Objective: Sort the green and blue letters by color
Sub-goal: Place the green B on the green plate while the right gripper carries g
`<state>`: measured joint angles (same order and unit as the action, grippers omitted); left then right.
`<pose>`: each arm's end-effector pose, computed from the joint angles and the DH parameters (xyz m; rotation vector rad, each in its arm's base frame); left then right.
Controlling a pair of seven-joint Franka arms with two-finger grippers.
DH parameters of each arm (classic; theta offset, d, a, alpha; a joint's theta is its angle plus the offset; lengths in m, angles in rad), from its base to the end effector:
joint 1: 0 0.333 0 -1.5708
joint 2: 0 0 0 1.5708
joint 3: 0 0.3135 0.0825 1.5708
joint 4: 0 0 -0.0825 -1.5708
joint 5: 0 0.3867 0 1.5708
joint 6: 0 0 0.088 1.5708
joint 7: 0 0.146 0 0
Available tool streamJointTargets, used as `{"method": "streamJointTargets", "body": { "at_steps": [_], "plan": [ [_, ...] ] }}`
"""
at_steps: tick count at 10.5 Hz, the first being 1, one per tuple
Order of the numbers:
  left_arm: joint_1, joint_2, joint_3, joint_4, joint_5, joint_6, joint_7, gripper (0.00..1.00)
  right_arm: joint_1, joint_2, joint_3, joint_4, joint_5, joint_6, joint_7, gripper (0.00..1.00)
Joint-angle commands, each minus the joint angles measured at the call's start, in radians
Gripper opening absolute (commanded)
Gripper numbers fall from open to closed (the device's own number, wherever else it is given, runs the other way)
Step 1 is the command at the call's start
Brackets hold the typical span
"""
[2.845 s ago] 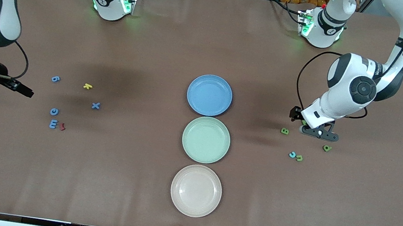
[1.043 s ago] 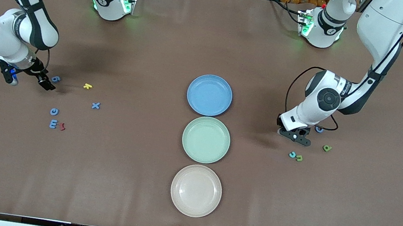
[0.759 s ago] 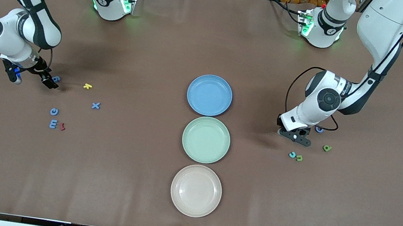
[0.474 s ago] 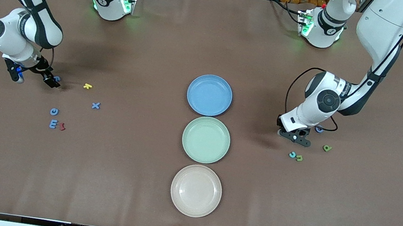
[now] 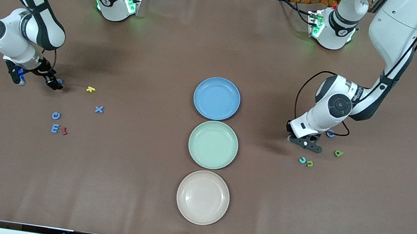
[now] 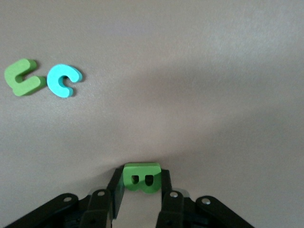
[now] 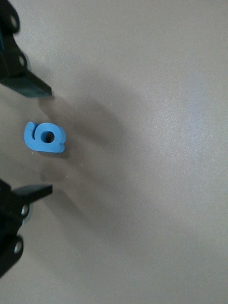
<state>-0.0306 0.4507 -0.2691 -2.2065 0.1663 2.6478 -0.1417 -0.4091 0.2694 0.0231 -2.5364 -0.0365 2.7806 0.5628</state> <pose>0.5261 -0.1729 0.1379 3.0731 -0.4298 0.0084 0.4200 -0.1685 0.1272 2.8105 -1.3842 -0.0382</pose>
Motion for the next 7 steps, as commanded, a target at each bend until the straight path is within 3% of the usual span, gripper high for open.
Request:
{"method": "streamJointTargets", "body": {
  "at_steps": [1, 3, 5, 7],
  "plan": [
    [-0.018, -0.032, -0.027, 0.027, 0.024, -0.005, -0.119, 0.00, -0.024, -0.012, 0.009, -0.027, -0.013, 0.025, -0.003, 0.59],
    [-0.023, -0.030, -0.096, 0.063, 0.018, -0.018, -0.211, 0.00, -0.024, -0.001, 0.008, -0.027, -0.014, 0.036, -0.003, 0.44],
    [-0.028, -0.014, -0.168, 0.149, 0.015, -0.063, -0.306, 0.00, -0.022, -0.001, 0.009, -0.027, -0.014, 0.033, -0.003, 0.23],
    [-0.076, 0.014, -0.185, 0.214, 0.013, -0.066, -0.374, 0.00, -0.016, -0.001, 0.009, -0.024, -0.016, 0.027, -0.006, 0.16]
  ]
}}
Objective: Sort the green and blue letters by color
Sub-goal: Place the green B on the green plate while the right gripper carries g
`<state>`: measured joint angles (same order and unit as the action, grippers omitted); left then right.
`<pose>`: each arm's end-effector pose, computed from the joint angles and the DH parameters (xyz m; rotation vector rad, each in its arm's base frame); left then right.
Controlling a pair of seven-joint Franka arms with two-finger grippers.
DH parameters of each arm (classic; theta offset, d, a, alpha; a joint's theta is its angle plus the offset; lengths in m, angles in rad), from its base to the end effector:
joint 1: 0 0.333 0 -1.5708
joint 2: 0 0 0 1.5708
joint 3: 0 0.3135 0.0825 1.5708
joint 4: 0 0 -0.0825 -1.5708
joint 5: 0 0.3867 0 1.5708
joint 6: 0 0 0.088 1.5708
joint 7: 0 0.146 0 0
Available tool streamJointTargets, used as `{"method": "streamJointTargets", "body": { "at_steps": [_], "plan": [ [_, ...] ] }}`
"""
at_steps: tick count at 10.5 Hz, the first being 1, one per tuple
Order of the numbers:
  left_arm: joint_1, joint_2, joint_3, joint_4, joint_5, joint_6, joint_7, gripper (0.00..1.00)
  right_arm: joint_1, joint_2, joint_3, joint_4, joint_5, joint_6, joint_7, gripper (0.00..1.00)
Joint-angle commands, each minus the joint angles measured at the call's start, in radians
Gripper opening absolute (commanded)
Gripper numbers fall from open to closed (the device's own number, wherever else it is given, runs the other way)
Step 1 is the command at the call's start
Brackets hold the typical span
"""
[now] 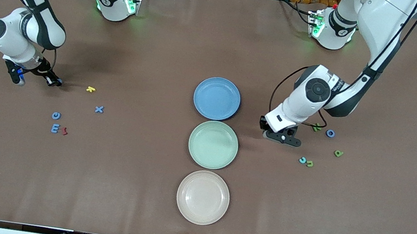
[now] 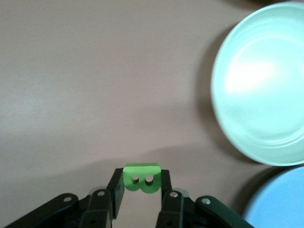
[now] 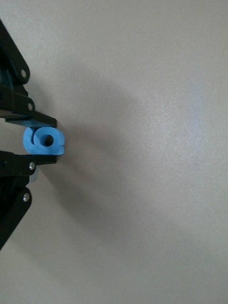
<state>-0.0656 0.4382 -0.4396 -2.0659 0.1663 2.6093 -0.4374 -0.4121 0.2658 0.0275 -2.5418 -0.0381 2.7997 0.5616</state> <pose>0.5358 -0.2968 0.2090 2.9839 -0.2313 0.1507 0.4213 -0.1680 0.1289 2.8157 -1.3796 -0.0112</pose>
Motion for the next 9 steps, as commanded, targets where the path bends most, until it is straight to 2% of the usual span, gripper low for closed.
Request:
{"method": "streamJointTargets", "body": {
  "at_steps": [1, 2, 6, 8, 9],
  "plan": [
    [-0.060, 0.037, -0.014, 0.104, 0.013, -0.028, -0.083, 0.00, -0.008, 0.003, 0.005, -0.015, -0.014, 0.006, -0.011, 0.05],
    [-0.081, 0.065, -0.014, 0.149, 0.013, -0.028, -0.084, 0.00, -0.005, -0.002, 0.006, -0.011, -0.014, -0.002, -0.041, 0.00],
    [-0.213, 0.247, -0.002, 0.340, 0.021, -0.028, -0.187, 0.00, 0.019, -0.062, 0.026, 0.086, -0.011, -0.199, -0.234, 0.00],
    [-0.273, 0.295, 0.027, 0.388, 0.019, -0.028, -0.201, 0.00, 0.044, -0.063, 0.083, 0.147, -0.011, -0.224, -0.241, 0.00],
    [-0.298, 0.297, 0.054, 0.395, 0.019, -0.028, -0.208, 0.05, 0.064, -0.060, 0.110, 0.175, -0.011, -0.241, -0.238, 0.00]
  ]
}}
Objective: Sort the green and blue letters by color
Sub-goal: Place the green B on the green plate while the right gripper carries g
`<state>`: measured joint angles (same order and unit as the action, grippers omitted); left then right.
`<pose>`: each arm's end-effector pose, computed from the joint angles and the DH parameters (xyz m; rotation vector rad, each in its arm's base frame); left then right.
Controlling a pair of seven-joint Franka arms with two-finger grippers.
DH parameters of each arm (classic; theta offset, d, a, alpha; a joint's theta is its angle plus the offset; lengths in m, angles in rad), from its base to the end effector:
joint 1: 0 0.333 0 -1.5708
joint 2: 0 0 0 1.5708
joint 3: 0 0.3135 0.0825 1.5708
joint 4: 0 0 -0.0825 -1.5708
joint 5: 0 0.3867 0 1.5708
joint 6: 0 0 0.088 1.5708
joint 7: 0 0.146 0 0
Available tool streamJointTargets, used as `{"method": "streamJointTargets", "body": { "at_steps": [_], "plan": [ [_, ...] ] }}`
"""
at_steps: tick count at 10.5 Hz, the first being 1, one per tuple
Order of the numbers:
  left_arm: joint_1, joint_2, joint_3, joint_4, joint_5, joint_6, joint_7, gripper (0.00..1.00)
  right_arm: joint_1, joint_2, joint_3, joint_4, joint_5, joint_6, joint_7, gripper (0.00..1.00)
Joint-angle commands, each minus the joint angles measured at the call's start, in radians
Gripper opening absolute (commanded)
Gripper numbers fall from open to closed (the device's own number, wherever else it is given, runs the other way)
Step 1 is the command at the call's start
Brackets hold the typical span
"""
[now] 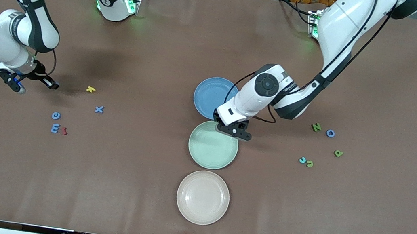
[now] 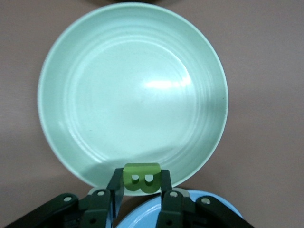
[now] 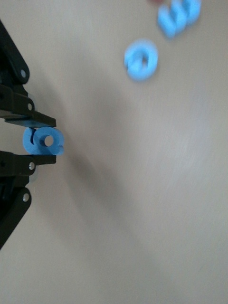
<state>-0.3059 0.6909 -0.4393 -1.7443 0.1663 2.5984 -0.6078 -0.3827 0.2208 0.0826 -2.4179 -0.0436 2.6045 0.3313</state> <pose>0.5280 -0.4547 0.1907 2.8581 -0.2133 0.1185 0.4695 -0.1433 0.1732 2.9992 -0.9200 -0.0519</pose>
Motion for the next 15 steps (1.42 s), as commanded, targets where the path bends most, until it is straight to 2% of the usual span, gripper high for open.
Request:
{"method": "streamJointTargets", "body": {
  "at_steps": [1, 3, 6, 10, 11, 12, 13, 15],
  "plan": [
    [-0.062, 0.042, 0.060, 0.075, 0.022, -0.017, -0.038, 0.99, 0.063, -0.012, 0.071, 0.074, -0.004, -0.058, -0.002, 0.00],
    [-0.044, 0.015, 0.062, 0.078, 0.027, -0.020, -0.033, 1.00, 0.151, -0.009, 0.074, 0.097, 0.002, -0.063, 0.002, 0.00],
    [0.034, -0.079, 0.060, 0.077, 0.030, -0.186, 0.020, 1.00, 0.319, 0.000, 0.074, 0.102, 0.005, -0.069, 0.011, 0.00],
    [0.238, -0.146, 0.048, 0.069, 0.016, -0.386, 0.412, 1.00, 0.571, 0.008, 0.074, 0.118, 0.010, -0.110, 0.015, 0.00],
    [0.281, -0.160, 0.044, 0.053, 0.016, -0.418, 0.480, 1.00, 0.638, 0.032, 0.074, 0.149, 0.045, -0.110, 0.018, 0.00],
    [0.318, -0.180, 0.040, 0.008, 0.016, -0.428, 0.535, 1.00, 0.716, 0.075, 0.072, 0.208, 0.104, -0.112, 0.032, 0.00],
    [0.332, -0.218, 0.040, -0.054, 0.018, -0.428, 0.589, 1.00, 0.785, 0.125, 0.072, 0.280, 0.128, -0.113, 0.067, 0.00],
    [0.334, -0.322, 0.040, -0.205, 0.030, -0.414, 0.651, 1.00, 0.898, 0.213, 0.072, 0.411, 0.128, -0.113, 0.216, 0.00]
  ]
}}
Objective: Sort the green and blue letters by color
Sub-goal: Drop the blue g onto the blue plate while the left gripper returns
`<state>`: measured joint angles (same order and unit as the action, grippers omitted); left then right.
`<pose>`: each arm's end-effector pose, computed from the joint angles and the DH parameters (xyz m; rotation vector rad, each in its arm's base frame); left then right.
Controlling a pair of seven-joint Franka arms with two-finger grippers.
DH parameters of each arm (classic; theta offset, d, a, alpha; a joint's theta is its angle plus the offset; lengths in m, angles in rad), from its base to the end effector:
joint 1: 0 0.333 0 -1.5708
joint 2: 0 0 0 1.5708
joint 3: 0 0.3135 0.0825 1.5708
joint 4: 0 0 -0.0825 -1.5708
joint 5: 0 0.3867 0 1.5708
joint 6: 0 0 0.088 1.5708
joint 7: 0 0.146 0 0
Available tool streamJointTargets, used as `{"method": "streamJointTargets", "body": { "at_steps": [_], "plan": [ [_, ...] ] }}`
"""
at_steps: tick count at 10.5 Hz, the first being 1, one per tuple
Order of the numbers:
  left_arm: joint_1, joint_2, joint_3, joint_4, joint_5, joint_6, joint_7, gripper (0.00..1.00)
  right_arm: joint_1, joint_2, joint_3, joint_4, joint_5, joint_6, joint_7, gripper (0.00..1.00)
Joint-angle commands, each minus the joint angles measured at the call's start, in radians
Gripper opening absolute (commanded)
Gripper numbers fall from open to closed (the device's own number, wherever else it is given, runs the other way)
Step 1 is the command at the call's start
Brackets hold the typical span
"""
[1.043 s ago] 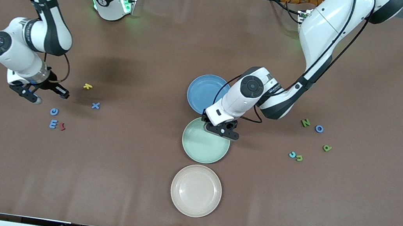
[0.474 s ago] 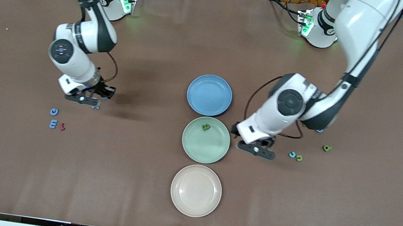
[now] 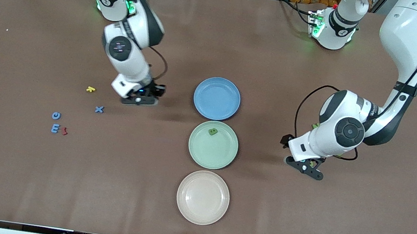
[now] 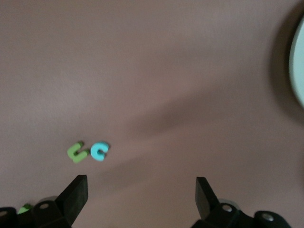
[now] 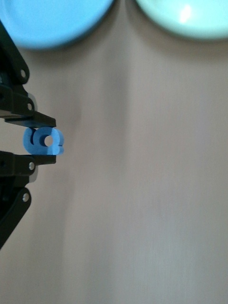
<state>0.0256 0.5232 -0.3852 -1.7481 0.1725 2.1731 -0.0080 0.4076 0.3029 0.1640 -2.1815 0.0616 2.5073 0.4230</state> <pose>0.6210 -0.2053 0.2444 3.0342 -0.6345 -0.0976 0.4742 0.3084 0.2103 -3.0506 -0.1396 0.0278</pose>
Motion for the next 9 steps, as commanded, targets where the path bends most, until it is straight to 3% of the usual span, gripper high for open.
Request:
{"method": "streamJointTargets", "body": {
  "at_steps": [1, 4, 6, 7, 8, 9],
  "plan": [
    [0.002, -0.202, -0.014, -0.285, 0.024, 0.057, 0.096, 1.00, 0.147, 0.163, -0.009, 0.216, 0.023, -0.016, 0.164, 0.00],
    [0.037, -0.308, -0.027, -0.485, 0.024, 0.175, 0.219, 1.00, 0.246, 0.240, -0.009, 0.302, 0.023, -0.015, 0.284, 0.00],
    [0.115, -0.321, -0.029, -0.543, 0.024, 0.235, 0.362, 1.00, 0.264, 0.252, -0.003, 0.328, 0.023, -0.016, 0.377, 0.09],
    [0.146, -0.318, -0.030, -0.563, 0.024, 0.270, 0.440, 1.00, 0.264, 0.251, 0.015, 0.328, 0.024, -0.019, 0.416, 0.47],
    [0.157, -0.316, -0.031, -0.592, 0.024, 0.309, 0.472, 1.00, 0.261, 0.246, 0.017, 0.328, 0.023, -0.033, 0.454, 0.99],
    [0.158, -0.313, -0.031, -0.625, 0.024, 0.361, 0.480, 1.00, 0.257, 0.236, 0.017, 0.328, 0.023, -0.069, 0.460, 1.00]
  ]
}}
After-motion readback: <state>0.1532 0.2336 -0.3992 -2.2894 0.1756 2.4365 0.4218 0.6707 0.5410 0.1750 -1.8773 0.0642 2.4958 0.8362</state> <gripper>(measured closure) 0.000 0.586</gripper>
